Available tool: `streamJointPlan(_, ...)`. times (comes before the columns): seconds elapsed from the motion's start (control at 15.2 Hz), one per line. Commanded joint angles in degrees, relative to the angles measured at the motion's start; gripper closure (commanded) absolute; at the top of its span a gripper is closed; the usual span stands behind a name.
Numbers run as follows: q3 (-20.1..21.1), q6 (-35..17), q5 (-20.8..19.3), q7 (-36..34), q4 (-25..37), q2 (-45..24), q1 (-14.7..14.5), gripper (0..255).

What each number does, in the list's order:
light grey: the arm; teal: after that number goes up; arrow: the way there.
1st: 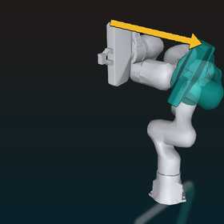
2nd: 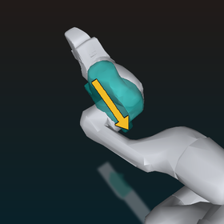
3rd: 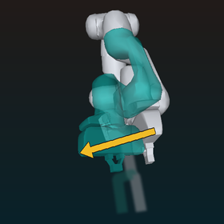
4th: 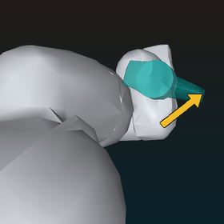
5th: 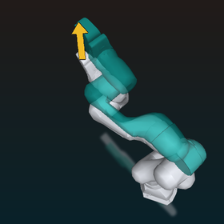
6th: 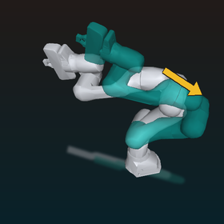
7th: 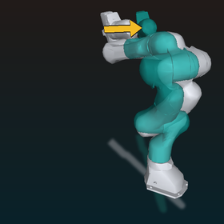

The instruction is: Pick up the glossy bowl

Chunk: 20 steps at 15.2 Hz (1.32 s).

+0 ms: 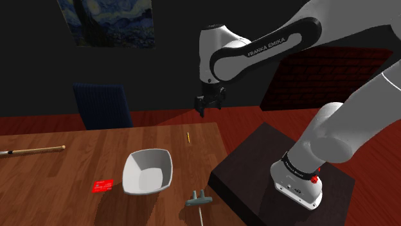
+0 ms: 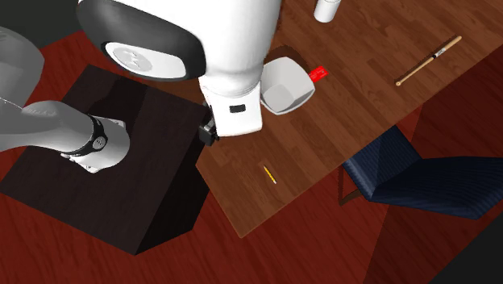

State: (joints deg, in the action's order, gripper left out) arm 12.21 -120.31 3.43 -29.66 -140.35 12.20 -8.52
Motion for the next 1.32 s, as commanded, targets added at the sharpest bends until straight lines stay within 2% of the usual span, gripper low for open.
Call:
streamJointPlan(0.0,0.9,-2.5,0.0,-1.5,1.5,-4.4,-0.3,0)
streamJointPlan(0.66,3.9,-10.4,-2.5,-10.6,13.5,-26.4,-4.1,0)
streamJointPlan(1.25,3.6,-12.2,-4.9,-16.7,30.2,-46.2,-9.7,0)
